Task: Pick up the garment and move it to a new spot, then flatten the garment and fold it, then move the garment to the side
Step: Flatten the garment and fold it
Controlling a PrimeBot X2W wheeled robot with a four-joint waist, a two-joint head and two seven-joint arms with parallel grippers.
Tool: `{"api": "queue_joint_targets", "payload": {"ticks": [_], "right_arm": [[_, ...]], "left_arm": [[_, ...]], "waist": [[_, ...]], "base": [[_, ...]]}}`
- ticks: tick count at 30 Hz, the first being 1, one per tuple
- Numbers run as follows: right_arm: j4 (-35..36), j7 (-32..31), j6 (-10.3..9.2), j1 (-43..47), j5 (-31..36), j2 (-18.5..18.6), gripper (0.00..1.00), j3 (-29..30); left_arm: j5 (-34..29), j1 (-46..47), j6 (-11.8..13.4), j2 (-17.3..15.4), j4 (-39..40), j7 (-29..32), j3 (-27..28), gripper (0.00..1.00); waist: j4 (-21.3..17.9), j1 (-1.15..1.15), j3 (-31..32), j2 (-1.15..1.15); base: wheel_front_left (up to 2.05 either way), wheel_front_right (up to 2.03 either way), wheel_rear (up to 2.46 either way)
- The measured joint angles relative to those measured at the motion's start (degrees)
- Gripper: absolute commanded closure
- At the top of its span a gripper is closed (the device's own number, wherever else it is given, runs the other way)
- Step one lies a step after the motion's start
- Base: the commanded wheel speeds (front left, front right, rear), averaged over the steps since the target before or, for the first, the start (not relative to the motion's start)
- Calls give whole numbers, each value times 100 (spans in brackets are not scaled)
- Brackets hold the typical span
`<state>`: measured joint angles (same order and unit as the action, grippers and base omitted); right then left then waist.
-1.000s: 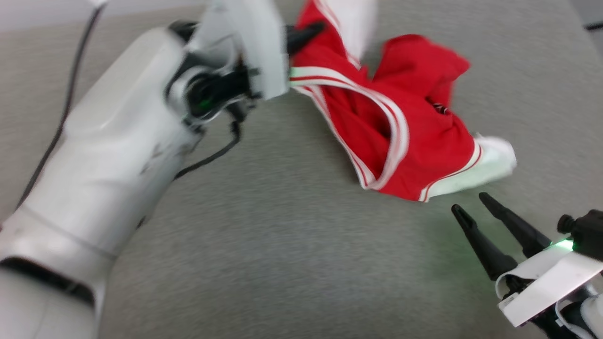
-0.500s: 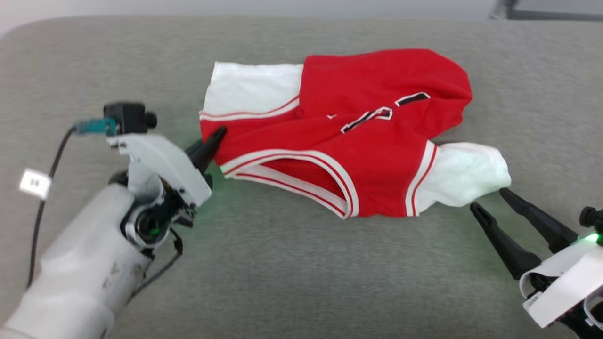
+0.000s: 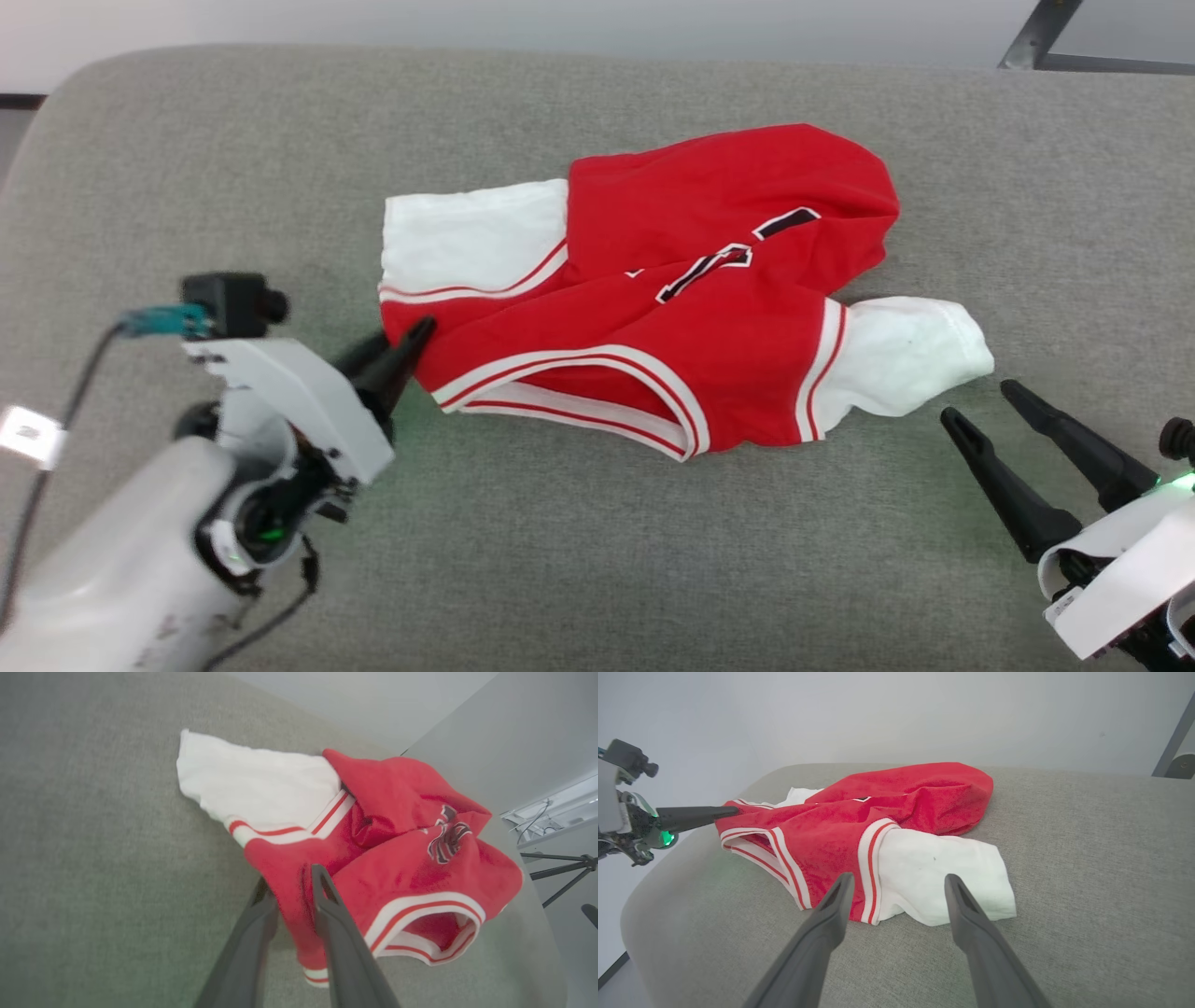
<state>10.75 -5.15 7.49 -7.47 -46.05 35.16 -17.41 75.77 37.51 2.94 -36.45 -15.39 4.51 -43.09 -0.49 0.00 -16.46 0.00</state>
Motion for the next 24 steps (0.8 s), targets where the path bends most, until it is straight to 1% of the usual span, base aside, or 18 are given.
{"api": "queue_joint_targets", "payload": {"ticks": [3,7,9,11,14,17,20,22,24], "right_arm": [[-58,-14,0,21,89,-16,0,70],[-108,-19,0,82,170,-101,0,76],[-131,-18,0,77,186,-129,0,59],[-180,-16,0,62,218,-172,0,35],[-291,-90,0,-66,318,-141,0,-100],[-466,-386,0,-469,387,69,0,-407],[-749,-783,0,-1047,345,347,0,-692],[-968,-1039,-1,-1458,302,563,0,-861],[-1132,-1254,-1,-1802,63,690,0,-1066]], "left_arm": [[-31,-13,166,-336,434,13,118,0],[-138,57,383,-857,924,222,240,0],[-265,258,458,-1085,998,403,253,0],[-324,461,504,-1201,1016,576,272,0],[-390,671,511,-1247,938,803,221,0],[-565,775,520,-1261,867,802,152,0],[-731,793,523,-1090,889,638,60,0],[-915,764,538,-1013,912,506,-56,0],[-1024,692,544,-909,921,355,-121,0]], "waist": [[-71,0,-2,0],[-161,0,-13,0],[-210,0,-27,0],[-270,0,-38,0],[-375,0,-52,0],[-492,0,-67,0],[-573,0,-80,0],[-556,0,-83,0],[-495,0,-85,0]], "base": [[0,0,0],[0,0,0],[0,0,0],[0,0,0],[0,0,0],[0,0,0],[0,0,0],[0,0,0],[0,0,0]]}}
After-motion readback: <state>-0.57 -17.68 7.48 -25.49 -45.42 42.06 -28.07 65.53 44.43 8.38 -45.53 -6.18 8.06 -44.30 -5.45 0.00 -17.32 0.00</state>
